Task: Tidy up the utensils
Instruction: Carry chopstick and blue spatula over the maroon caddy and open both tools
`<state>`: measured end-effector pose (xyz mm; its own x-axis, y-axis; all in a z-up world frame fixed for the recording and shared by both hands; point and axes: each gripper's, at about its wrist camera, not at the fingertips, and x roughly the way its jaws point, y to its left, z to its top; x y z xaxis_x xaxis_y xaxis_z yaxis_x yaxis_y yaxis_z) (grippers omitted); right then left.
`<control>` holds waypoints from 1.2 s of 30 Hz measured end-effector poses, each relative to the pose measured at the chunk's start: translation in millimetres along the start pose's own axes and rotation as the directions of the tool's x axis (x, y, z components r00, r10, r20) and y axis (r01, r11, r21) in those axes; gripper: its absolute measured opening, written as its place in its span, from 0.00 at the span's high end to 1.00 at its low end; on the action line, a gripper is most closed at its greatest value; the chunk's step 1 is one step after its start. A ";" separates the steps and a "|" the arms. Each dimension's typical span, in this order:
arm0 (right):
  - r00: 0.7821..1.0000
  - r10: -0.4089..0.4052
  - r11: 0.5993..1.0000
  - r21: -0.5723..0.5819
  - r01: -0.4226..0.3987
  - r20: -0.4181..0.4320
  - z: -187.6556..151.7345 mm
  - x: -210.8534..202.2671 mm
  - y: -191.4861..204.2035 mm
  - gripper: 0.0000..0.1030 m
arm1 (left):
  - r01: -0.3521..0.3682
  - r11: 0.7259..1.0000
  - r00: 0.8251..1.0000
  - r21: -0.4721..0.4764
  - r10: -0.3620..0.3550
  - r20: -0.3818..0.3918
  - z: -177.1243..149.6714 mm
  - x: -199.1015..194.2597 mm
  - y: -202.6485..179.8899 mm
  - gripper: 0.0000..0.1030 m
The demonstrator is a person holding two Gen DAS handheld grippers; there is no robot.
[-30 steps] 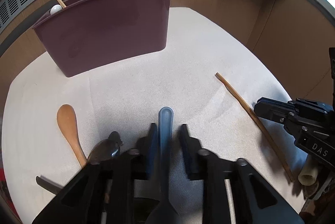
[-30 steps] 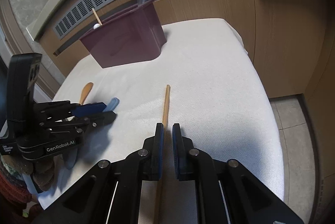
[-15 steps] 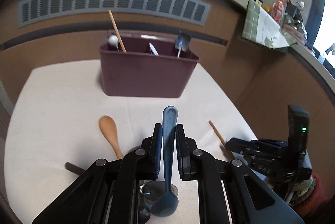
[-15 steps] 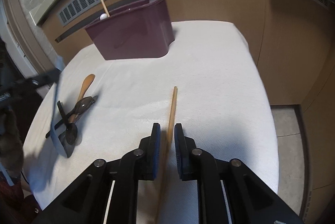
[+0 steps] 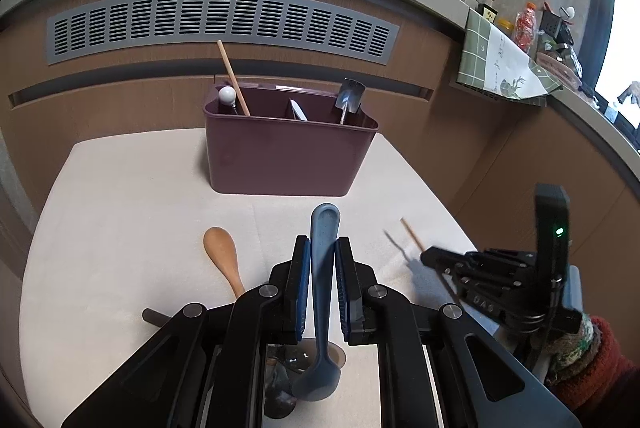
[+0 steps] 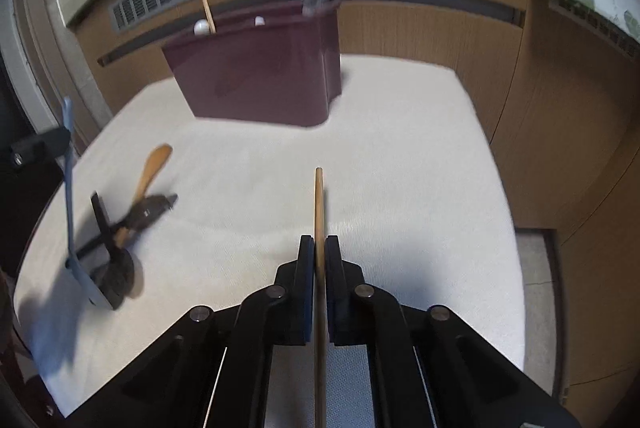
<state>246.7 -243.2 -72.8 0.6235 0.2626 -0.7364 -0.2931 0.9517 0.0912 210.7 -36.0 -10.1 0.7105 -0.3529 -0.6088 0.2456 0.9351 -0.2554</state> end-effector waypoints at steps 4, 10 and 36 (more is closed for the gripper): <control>0.998 0.005 1.000 -0.012 -0.004 0.070 6.9 -18.6 6.7 0.95 | -0.001 1.000 1.000 -0.003 0.001 0.009 0.2 -3.9 -0.5 0.87; 0.993 0.014 1.000 -0.020 -0.012 0.115 12.4 -28.0 13.3 0.95 | -0.003 1.000 1.000 0.004 0.003 0.021 1.2 -7.9 -2.4 0.88; 0.788 0.095 0.995 -0.075 -0.062 0.608 206.7 -130.6 45.4 0.95 | -0.070 0.997 0.924 0.043 0.049 0.378 177.5 -64.3 19.2 0.96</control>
<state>301.7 -201.4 166.1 0.9044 0.3940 -0.1639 -0.3847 0.9190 0.0866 286.8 10.3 157.4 0.9181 -0.2687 -0.2913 0.2232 0.9580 -0.1801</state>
